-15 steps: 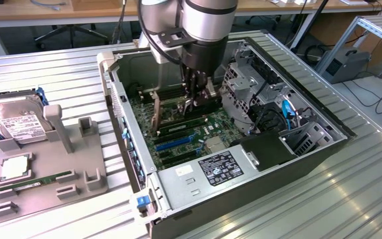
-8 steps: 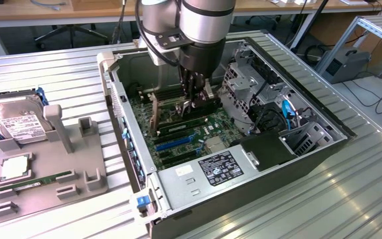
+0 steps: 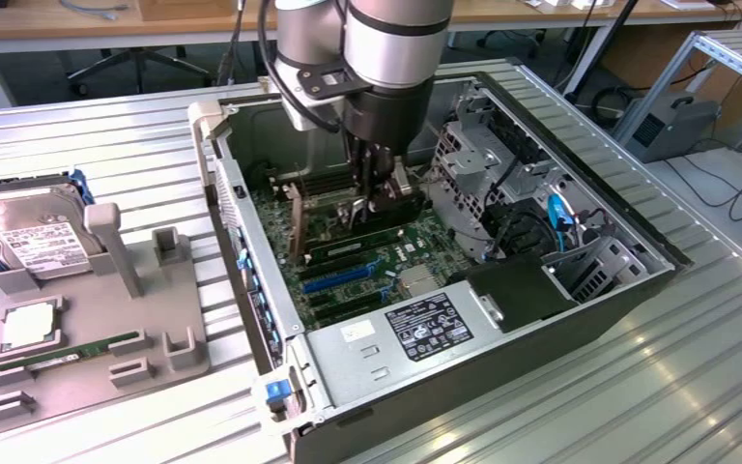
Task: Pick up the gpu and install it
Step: 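Insert the gpu into the slot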
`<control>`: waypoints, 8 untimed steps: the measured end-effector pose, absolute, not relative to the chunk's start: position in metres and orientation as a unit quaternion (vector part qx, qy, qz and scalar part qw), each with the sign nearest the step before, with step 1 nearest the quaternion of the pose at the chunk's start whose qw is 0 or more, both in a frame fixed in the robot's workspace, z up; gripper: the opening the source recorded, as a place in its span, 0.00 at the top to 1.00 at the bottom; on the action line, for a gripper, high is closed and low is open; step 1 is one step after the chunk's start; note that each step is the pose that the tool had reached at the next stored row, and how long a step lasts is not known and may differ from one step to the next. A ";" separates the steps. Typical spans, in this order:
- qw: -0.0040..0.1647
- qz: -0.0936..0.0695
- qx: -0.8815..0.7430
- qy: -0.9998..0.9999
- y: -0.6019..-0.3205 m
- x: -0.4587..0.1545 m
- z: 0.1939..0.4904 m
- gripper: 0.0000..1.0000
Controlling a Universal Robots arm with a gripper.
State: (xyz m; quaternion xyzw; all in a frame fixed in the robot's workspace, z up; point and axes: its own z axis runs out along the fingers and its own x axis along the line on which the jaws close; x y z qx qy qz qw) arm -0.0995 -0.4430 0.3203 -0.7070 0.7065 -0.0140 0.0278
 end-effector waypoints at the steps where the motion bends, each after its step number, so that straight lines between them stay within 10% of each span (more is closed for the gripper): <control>1: 0.028 -0.014 -0.707 0.707 -0.443 -0.100 0.320 0.73; 8: 0.028 -0.014 -0.707 0.707 -0.444 -0.102 0.316 0.73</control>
